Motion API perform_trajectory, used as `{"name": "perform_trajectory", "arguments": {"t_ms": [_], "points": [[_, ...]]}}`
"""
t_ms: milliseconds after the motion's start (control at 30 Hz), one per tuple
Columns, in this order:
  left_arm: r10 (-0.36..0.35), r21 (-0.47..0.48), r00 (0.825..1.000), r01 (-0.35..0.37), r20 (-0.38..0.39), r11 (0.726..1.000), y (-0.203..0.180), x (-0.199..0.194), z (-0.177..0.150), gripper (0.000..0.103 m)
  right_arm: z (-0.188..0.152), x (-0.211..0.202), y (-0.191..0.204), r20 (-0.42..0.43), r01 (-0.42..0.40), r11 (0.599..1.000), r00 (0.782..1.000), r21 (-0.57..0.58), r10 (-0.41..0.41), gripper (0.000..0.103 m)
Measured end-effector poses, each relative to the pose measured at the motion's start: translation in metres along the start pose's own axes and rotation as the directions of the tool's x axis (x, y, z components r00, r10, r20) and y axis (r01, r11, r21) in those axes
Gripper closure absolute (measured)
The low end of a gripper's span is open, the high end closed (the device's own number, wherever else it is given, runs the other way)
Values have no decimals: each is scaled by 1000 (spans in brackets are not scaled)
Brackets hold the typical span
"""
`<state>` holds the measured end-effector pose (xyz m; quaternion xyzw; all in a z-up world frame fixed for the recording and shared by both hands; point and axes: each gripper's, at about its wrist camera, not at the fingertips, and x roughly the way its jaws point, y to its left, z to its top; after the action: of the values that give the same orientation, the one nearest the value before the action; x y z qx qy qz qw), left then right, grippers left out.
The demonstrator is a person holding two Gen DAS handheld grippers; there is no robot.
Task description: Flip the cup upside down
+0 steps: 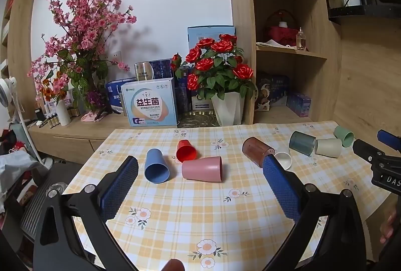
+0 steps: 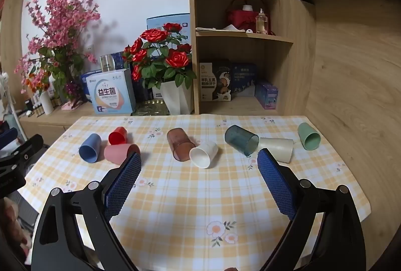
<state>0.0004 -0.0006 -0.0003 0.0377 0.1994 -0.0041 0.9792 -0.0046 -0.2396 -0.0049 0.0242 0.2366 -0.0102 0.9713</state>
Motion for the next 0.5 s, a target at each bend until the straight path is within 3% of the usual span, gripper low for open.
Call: {"name": "perform_trajectory", "arguments": {"t_ms": [500], "points": [[8, -15, 1000, -8, 14, 1000, -6, 10, 0, 6, 3, -1, -1, 4, -2, 1000, 1000, 7, 2, 12]]}}
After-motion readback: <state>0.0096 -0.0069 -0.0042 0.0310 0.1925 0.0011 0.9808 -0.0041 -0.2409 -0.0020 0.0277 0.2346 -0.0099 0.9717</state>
